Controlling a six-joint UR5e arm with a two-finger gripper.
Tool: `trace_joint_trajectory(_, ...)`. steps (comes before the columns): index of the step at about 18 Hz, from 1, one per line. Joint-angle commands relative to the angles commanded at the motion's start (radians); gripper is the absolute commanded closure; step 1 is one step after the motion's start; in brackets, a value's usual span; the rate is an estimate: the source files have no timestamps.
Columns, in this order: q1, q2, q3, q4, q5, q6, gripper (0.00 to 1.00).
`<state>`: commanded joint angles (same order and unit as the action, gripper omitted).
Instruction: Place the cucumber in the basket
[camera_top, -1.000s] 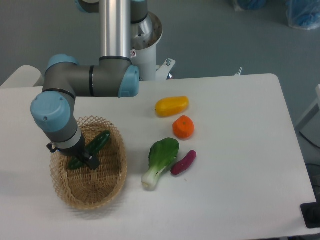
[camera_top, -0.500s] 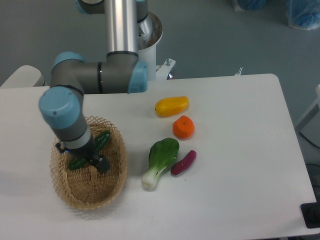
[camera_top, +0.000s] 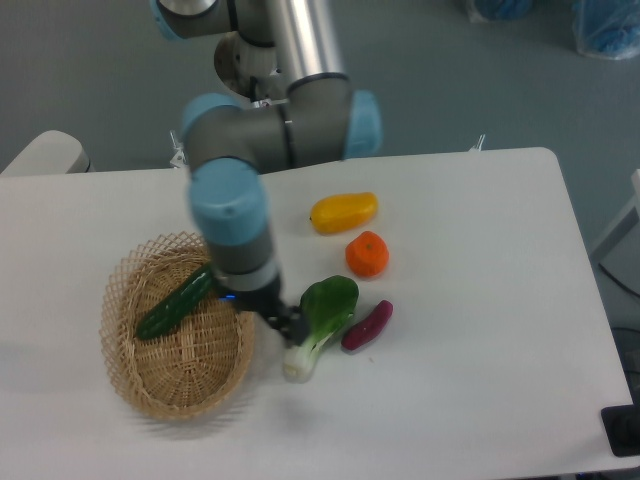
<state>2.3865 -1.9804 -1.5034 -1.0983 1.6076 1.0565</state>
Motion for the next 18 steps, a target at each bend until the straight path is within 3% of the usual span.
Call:
trace_joint_trajectory(11,0.227,-0.054,0.083,-0.029,-0.008,0.396,0.0)
trace_joint_trajectory(18,0.264,-0.127,0.198,-0.071,-0.006,0.404,0.0)
